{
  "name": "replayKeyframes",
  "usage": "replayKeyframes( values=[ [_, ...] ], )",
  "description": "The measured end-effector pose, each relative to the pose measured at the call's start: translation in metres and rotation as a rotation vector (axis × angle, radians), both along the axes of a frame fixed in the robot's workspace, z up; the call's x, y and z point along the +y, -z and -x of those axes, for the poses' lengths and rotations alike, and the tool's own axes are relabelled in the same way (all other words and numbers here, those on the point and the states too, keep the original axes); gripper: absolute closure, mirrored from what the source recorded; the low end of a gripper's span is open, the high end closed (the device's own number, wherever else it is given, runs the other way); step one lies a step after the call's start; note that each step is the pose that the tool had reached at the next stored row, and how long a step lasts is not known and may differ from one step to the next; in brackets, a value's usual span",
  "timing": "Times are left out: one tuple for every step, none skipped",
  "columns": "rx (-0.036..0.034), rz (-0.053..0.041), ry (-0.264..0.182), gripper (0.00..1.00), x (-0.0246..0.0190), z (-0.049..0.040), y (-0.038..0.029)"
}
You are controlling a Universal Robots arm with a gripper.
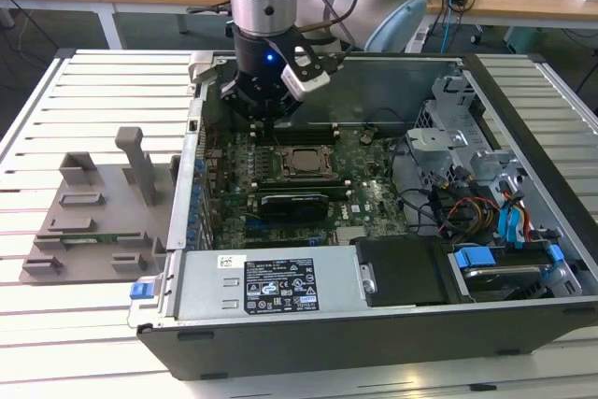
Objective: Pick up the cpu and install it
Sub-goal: 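Install the first cpu locking lever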
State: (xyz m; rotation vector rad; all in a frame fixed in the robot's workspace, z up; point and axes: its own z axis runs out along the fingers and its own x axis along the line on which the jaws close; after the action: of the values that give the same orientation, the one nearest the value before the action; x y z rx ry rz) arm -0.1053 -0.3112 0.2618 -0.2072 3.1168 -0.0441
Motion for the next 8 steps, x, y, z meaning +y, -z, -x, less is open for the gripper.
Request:
replayKeyframes(
  values=[
    [0.0000, 0.0000, 0.000, 0.89, 0.0000, 0.0012, 0.0000],
    [0.0001, 0.0001, 0.000, 0.89, 0.0000, 0.0023, 0.0000],
    [0.0000, 0.0000, 0.000, 0.89, 0.0000, 0.0034, 0.0000],
    [0.0000, 0.0000, 0.000, 0.89, 0.0000, 0.0052, 0.0001],
    [0.0000, 0.0000, 0.000, 0.89, 0.0000, 0.0066, 0.0001],
    [-0.0001, -0.0001, 0.000, 0.89, 0.0001, 0.0077, 0.0002],
    [-0.0001, -0.0001, 0.000, 0.89, 0.0004, 0.0089, 0.0003],
    [0.0000, 0.0000, 0.000, 0.89, 0.0010, 0.0093, 0.0003]
  ],
)
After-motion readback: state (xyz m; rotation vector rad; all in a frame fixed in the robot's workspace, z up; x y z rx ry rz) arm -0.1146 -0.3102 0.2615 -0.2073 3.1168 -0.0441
